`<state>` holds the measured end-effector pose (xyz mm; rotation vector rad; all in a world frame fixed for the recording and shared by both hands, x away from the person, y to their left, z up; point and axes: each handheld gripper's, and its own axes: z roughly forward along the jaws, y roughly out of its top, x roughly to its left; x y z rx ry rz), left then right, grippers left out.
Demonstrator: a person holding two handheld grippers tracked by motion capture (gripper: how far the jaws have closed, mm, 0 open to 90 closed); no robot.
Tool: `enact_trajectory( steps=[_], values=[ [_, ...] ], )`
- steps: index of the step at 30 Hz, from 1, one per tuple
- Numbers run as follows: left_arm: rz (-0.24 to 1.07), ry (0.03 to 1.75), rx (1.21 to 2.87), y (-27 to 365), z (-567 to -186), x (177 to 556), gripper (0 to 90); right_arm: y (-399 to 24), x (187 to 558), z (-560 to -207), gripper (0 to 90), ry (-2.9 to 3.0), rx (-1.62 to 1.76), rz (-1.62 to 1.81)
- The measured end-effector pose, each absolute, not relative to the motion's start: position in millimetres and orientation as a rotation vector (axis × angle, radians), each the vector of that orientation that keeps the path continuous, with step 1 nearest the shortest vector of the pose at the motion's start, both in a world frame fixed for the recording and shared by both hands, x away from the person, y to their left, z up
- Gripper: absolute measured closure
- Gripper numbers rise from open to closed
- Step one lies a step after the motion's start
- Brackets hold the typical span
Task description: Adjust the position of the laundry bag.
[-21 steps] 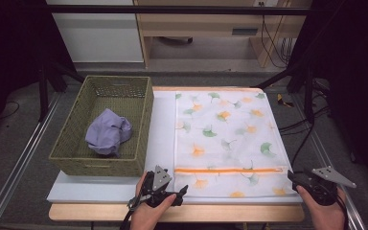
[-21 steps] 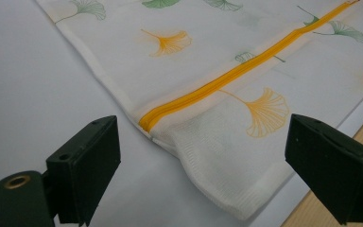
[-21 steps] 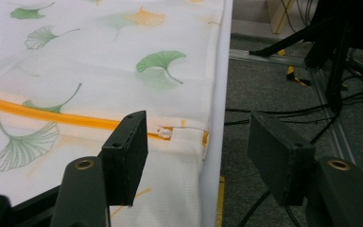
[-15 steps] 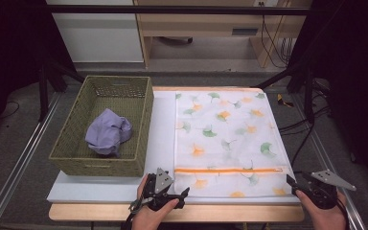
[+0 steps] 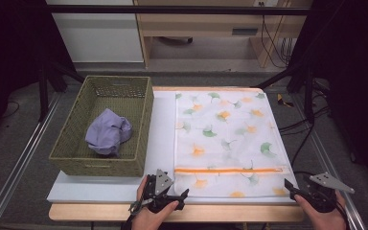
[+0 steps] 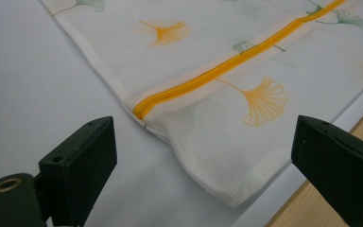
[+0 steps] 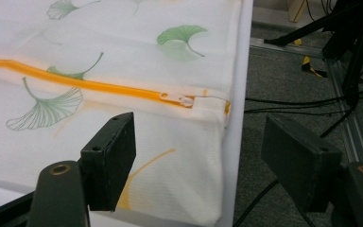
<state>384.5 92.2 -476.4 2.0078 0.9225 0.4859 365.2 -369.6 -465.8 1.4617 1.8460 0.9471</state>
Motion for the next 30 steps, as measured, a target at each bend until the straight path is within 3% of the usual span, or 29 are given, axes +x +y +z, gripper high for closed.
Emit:
enact_trajectory(
  steps=[17, 21, 25, 26, 27, 29, 30],
  values=[
    [0.522, 0.922, 2.061, 80.6, -487.1, 384.3, 11.8, -365.2, 378.8, -481.3, 31.3, 1.959, 1.476, 0.912],
    [0.516, 0.927, 2.060, 82.6, -487.0, 385.8, 19.9, -364.3, 385.4, -485.5, 35.0, 1.967, 1.499, 0.907],
    [0.502, 0.948, 2.042, 83.7, -487.1, 387.2, 27.3, -361.5, 390.0, -484.7, 45.7, 1.964, 1.512, 0.911],
    [0.495, 0.954, 2.038, 84.0, -487.1, 387.5, 28.6, -359.9, 392.1, -484.4, 52.7, 1.963, 1.486, 0.894],
    [0.498, 0.955, 2.041, 84.2, -487.1, 387.6, 28.6, -359.9, 392.1, -484.4, 52.7, 1.963, 1.486, 0.894],
    [0.502, 0.958, 2.043, 84.4, -487.2, 387.7, 30.6, -357.5, 392.2, -483.4, 60.7, 1.965, 1.476, 0.879],
    [0.503, 0.960, 2.042, 84.6, -487.2, 388.0, 31.7, -355.3, 392.2, -482.3, 69.3, 1.969, 1.464, 0.856]
  ],
)
